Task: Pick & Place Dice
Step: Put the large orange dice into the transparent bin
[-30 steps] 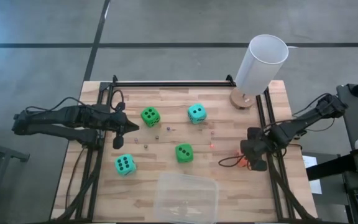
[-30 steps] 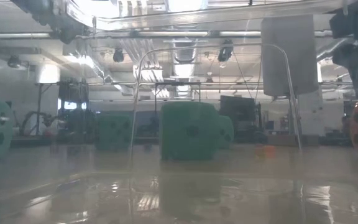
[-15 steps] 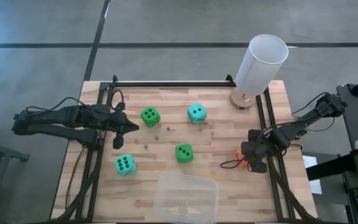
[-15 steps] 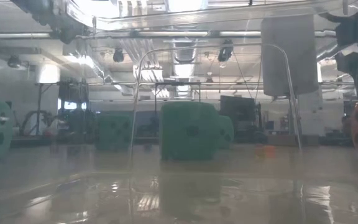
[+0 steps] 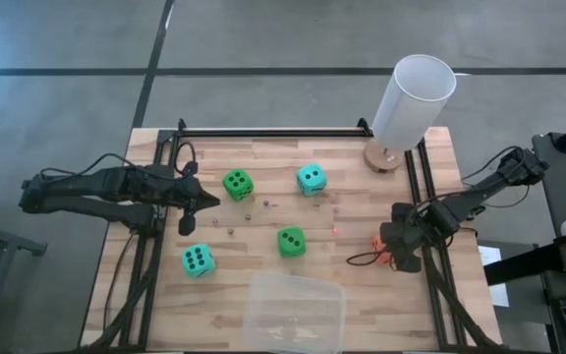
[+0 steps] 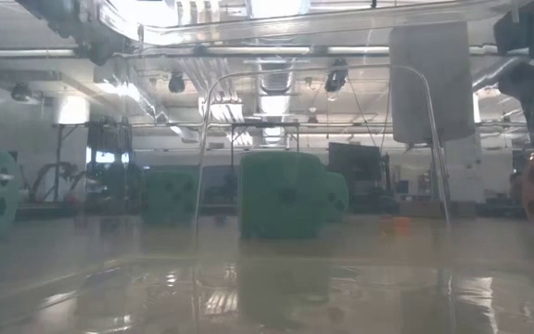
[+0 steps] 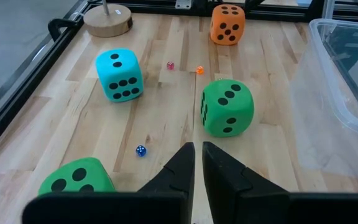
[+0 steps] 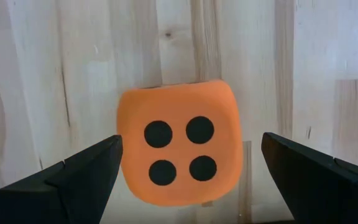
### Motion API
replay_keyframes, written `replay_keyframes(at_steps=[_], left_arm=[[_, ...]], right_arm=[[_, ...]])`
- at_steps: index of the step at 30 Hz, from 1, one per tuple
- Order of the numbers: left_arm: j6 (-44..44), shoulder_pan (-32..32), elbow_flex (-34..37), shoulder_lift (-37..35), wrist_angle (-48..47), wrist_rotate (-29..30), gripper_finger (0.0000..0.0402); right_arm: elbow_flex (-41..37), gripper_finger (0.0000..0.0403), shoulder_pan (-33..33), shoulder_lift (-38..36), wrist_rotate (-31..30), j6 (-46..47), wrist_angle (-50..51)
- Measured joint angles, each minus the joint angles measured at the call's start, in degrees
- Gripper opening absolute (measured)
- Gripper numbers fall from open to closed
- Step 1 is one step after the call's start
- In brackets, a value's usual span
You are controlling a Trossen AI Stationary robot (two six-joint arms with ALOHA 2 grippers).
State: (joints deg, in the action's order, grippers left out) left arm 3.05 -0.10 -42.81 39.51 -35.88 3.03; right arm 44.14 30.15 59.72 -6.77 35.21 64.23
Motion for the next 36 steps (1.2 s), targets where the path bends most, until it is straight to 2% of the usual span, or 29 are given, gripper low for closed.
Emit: replay_keyframes(at_steps=[12, 20, 36], left_arm=[[0.00, 0.01, 0.00, 0.00, -0.01, 0.02, 0.0038], [0.00, 0.00, 0.00, 0.01, -0.02, 0.02, 0.0038], [0.02, 0.00, 0.00, 0.00, 0.00, 0.02, 0.0038]], right_arm=[[-1.26, 0.0384, 3.37, -0.02, -0.96, 4.49, -0.42], [-3.95, 0.0384, 3.49, -0.11, -0.89, 4.52, -2.87], [-4.15, 0.0384, 3.48, -0.11, -1.94, 4.22, -2.93]])
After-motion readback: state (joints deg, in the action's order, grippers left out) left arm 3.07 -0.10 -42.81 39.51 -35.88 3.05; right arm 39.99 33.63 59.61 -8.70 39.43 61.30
